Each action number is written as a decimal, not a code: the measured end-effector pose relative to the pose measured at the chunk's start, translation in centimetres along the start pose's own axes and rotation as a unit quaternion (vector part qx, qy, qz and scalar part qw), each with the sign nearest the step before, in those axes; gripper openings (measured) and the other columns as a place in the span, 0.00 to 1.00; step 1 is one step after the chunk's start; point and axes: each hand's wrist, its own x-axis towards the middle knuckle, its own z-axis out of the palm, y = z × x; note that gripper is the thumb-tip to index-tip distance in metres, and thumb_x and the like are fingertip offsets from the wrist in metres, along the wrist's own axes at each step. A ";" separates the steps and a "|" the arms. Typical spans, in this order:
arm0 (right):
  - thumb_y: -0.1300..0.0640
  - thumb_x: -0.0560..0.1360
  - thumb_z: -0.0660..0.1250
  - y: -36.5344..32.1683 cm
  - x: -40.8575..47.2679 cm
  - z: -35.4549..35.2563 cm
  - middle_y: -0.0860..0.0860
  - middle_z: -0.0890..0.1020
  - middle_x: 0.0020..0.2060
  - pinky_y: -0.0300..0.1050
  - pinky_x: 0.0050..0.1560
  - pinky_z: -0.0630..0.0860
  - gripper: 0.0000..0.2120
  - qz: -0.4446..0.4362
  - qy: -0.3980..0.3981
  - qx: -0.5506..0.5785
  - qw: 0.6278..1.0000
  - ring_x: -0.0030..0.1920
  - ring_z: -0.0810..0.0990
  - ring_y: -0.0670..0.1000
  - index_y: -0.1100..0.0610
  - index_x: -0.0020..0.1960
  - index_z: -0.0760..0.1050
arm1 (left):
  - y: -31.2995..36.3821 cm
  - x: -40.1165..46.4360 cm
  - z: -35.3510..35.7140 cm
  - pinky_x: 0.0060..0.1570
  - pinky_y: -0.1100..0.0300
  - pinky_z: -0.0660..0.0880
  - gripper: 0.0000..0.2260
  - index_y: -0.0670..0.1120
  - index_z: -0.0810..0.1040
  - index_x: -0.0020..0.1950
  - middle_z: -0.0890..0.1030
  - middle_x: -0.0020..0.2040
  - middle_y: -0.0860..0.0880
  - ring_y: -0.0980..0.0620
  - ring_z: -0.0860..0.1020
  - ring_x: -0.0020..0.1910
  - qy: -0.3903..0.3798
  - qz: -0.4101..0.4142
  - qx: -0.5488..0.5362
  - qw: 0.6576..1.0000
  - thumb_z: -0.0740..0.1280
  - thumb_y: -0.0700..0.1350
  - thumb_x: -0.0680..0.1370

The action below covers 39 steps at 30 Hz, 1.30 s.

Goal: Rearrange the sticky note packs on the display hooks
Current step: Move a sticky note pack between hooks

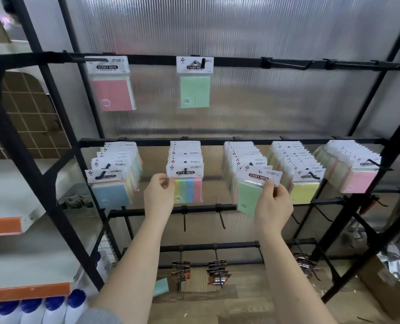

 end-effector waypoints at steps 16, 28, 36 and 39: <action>0.53 0.80 0.60 -3.3 -0.1 0.0 0.39 0.70 0.23 0.31 0.30 0.64 0.20 -0.118 0.007 0.089 0.989 0.26 0.67 0.38 0.49 0.30 0.63 | -0.9 -1.0 1.4 0.30 0.72 0.66 0.05 0.47 0.74 0.50 0.78 0.45 0.51 0.54 0.76 0.45 -0.014 0.026 -0.034 0.999 0.64 0.49 0.79; 0.55 0.78 0.65 -6.4 0.9 0.7 0.38 0.66 0.21 0.30 0.27 0.60 0.21 -0.198 -0.047 0.096 0.974 0.25 0.63 0.41 0.42 0.30 0.63 | 1.1 -1.9 0.0 0.28 0.73 0.63 0.16 0.49 0.63 0.33 0.67 0.29 0.54 0.64 0.68 0.28 0.039 0.097 -0.043 0.994 0.55 0.47 0.82; 0.56 0.77 0.66 -11.3 0.9 3.9 0.42 0.62 0.22 0.36 0.28 0.55 0.19 -0.209 -0.124 0.144 0.959 0.27 0.58 0.42 0.51 0.29 0.65 | 2.8 -1.1 -3.3 0.30 0.66 0.61 0.17 0.49 0.62 0.33 0.65 0.29 0.53 0.57 0.64 0.28 0.104 0.129 -0.027 0.986 0.56 0.47 0.82; 0.55 0.77 0.66 -13.2 0.9 5.2 0.43 0.62 0.24 0.35 0.28 0.56 0.19 -0.225 -0.147 0.143 0.953 0.26 0.59 0.42 0.51 0.29 0.65 | 3.5 -0.9 -4.6 0.31 0.73 0.64 0.17 0.50 0.62 0.33 0.65 0.29 0.53 0.63 0.67 0.29 0.137 0.141 -0.048 0.979 0.56 0.46 0.82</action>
